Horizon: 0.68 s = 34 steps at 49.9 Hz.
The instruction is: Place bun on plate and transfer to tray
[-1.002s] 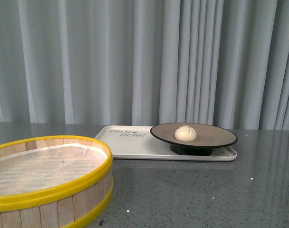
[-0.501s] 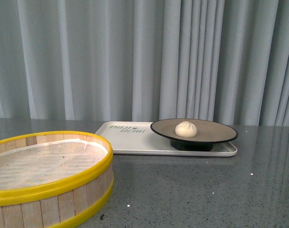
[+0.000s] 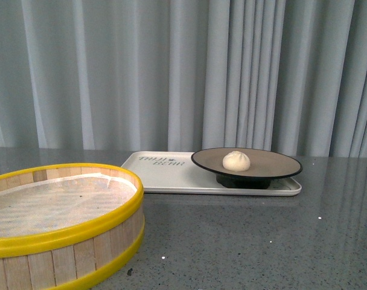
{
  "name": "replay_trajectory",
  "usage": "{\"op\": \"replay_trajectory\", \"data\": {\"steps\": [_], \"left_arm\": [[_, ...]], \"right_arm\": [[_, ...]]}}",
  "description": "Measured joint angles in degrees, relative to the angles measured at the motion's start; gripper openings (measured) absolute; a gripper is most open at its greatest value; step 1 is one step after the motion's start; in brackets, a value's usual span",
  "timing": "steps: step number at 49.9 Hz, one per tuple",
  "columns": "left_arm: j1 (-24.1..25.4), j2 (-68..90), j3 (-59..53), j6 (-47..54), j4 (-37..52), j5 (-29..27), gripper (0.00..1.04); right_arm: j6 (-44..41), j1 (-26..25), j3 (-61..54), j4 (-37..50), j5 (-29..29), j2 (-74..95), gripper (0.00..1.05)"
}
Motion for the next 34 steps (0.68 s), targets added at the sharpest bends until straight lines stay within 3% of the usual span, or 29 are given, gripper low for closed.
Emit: {"op": "replay_trajectory", "data": {"steps": [14,34], "left_arm": [[0.0,0.0,0.0,0.0,0.0,0.0,0.98],[0.0,0.0,0.0,0.0,0.0,0.0,0.98]], "right_arm": [[0.0,0.0,0.0,0.0,0.0,0.0,0.96],[0.0,0.0,0.0,0.0,0.0,0.0,0.96]]}}
